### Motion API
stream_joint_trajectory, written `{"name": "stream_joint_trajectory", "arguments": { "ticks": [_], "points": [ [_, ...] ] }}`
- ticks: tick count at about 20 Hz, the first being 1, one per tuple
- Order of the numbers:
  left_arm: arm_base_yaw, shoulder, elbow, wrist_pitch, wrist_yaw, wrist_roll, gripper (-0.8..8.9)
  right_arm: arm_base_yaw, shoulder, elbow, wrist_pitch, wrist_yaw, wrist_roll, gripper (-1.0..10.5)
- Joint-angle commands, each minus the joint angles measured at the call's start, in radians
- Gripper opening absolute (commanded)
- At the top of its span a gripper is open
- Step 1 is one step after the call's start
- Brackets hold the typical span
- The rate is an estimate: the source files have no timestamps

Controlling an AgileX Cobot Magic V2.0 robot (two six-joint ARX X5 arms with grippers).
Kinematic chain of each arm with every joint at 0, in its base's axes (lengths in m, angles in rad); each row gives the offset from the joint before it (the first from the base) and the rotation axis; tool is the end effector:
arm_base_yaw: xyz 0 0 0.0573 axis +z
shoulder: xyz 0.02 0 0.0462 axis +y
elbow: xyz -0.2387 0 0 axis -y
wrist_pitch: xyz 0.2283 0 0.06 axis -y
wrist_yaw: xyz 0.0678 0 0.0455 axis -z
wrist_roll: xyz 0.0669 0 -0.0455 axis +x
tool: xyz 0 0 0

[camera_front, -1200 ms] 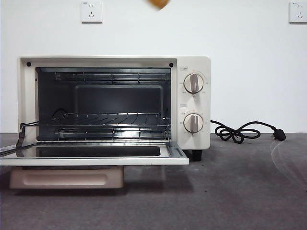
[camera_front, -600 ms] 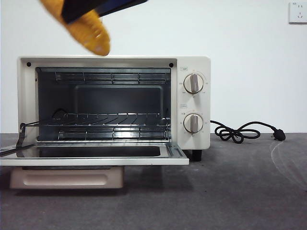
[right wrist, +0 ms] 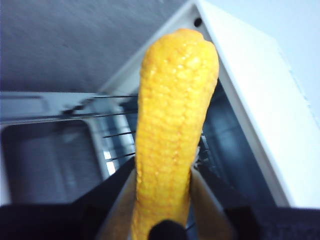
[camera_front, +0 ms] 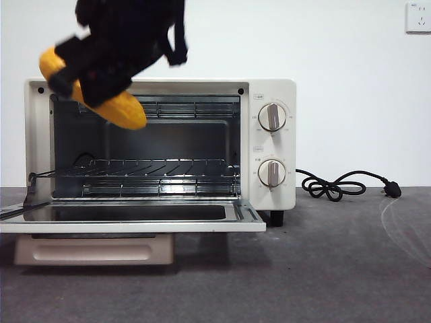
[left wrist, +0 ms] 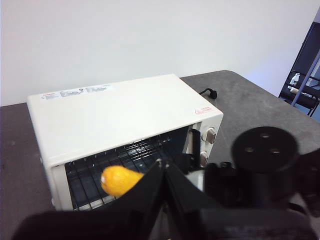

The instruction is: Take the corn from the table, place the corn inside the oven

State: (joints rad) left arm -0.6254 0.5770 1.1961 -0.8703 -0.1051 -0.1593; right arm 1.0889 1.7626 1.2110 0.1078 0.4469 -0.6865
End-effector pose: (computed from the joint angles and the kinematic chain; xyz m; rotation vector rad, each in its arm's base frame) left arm 0.0861 -0.0535 0.3817 -0.0642 0.2777 -0.4969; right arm 0.2143 0.3473 0.2143 -0.9698 0.0969 0.7305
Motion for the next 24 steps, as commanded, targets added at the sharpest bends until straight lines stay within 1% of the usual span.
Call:
{"name": "stream_joint_trajectory", "arguments": {
  "ticks": [1,3,4,7,12,14,18,19,22,24],
  "points": [
    [-0.001,-0.004,-0.007,-0.012,-0.022,-0.008,-0.05,-0.018,0.051,0.019,0.053,0.071,-0.058,-0.1],
    [-0.001,-0.004,-0.007,-0.024,-0.034,-0.008,-0.05,-0.032,0.082,0.031,0.075,0.14,-0.067,-0.1],
    [-0.001,-0.004,-0.007,-0.029,-0.039,-0.008,-0.05,-0.038,0.099,0.038,0.072,0.16,-0.08,-0.1],
    [-0.001,-0.004,-0.007,-0.033,-0.061,-0.006,-0.05,-0.063,0.13,0.05,0.054,0.165,-0.107,-0.1],
    [-0.001,-0.004,-0.007,-0.033,-0.081,-0.002,-0.05,-0.09,0.173,0.054,0.04,0.153,-0.112,0.0],
    [-0.001,-0.004,-0.007,-0.033,-0.081,-0.001,-0.05,-0.097,0.191,0.054,0.04,0.156,-0.129,0.1],
    [-0.001,-0.004,-0.007,-0.034,-0.081,0.005,-0.05,-0.109,0.203,0.054,0.039,0.158,-0.126,1.5],
    [-0.001,-0.004,-0.007,-0.034,-0.081,0.005,-0.05,-0.109,0.204,0.054,0.042,0.157,-0.125,1.7],
    [-0.001,-0.004,-0.007,-0.034,-0.081,0.006,-0.05,-0.108,0.204,0.054,0.051,0.157,-0.125,1.8],
    [-0.001,-0.003,-0.007,-0.034,-0.081,0.006,-0.05,-0.108,0.204,0.054,0.05,0.156,-0.117,2.8]
  ]
}}
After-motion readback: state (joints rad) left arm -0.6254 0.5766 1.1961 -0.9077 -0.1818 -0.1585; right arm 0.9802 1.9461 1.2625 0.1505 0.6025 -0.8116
